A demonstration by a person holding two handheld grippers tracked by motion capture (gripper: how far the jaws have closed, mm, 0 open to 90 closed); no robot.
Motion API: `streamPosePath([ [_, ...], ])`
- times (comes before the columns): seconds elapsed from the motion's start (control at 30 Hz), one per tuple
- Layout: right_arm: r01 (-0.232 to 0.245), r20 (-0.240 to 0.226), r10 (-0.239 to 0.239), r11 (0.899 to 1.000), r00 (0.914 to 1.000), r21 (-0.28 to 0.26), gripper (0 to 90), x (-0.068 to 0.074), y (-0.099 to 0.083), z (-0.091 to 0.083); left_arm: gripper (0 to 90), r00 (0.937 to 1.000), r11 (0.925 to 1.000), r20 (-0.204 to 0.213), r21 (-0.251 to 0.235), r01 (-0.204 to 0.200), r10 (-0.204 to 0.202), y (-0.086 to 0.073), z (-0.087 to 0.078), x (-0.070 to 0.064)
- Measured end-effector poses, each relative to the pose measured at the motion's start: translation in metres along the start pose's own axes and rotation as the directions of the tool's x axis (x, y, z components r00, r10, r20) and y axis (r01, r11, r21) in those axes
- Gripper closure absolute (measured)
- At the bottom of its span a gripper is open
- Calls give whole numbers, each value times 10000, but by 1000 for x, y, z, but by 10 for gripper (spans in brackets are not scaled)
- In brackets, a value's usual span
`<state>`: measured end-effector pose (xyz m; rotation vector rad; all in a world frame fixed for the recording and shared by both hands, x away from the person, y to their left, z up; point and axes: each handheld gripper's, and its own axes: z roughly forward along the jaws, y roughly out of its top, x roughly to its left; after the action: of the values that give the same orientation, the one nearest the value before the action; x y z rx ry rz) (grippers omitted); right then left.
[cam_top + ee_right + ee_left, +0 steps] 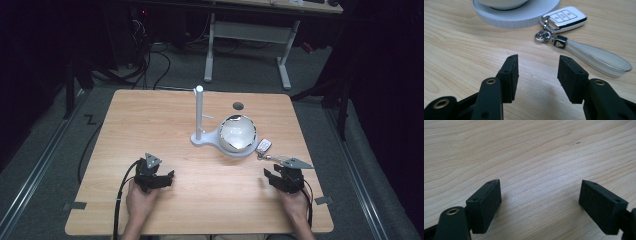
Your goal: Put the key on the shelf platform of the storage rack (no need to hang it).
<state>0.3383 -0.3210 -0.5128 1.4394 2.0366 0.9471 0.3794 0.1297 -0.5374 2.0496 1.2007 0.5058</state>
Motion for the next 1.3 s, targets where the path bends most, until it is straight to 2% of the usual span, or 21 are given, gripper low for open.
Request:
streamPosePath([
  [0.1, -313, 41, 313, 9995, 9995, -74, 511, -8, 0, -3, 185, 10000, 10000, 5, 2, 1, -1, 0, 0, 0],
  [0.33, -568, 285, 570, 9984, 9980, -59, 482, -20, 0, -7, 185, 10000, 10000, 12, 1, 1, -1, 0, 0, 0],
  [0.53, -493, 639, 514, 9982, 9966, -346, 445, -30, 9, -10, 185, 10000, 10000, 11, -4, 3, -3, 0, 0, 0],
  [0.77, -851, 616, 869, 9959, 9943, -303, 403, -49, 19, -7, 185, 10000, 10000, 14, 3, -8, 8, 0, 0, 0],
  [0.87, -873, 755, 887, 9959, 9932, -219, 398, -53, 23, -4, 185, 10000, 10000, 15, 0, -4, 4, 0, 0, 0],
  [1.03, -851, 614, 858, 9963, 9944, -137, 393, -57, 30, 4, 185, 10000, 10000, 11, 3, -9, 9, 0, 0, 0],
  [1.13, -628, 475, 630, 9980, 9969, -52, 401, -55, 35, 11, 185, 10000, 10000, -1, 9, -17, 17, 0, 0, 0],
  [1.3, -517, 112, 517, 9987, 9986, -28, 444, -50, 34, 23, 184, 10000, 10000, -8, 8, -18, 18, 0, 0, 0],
])
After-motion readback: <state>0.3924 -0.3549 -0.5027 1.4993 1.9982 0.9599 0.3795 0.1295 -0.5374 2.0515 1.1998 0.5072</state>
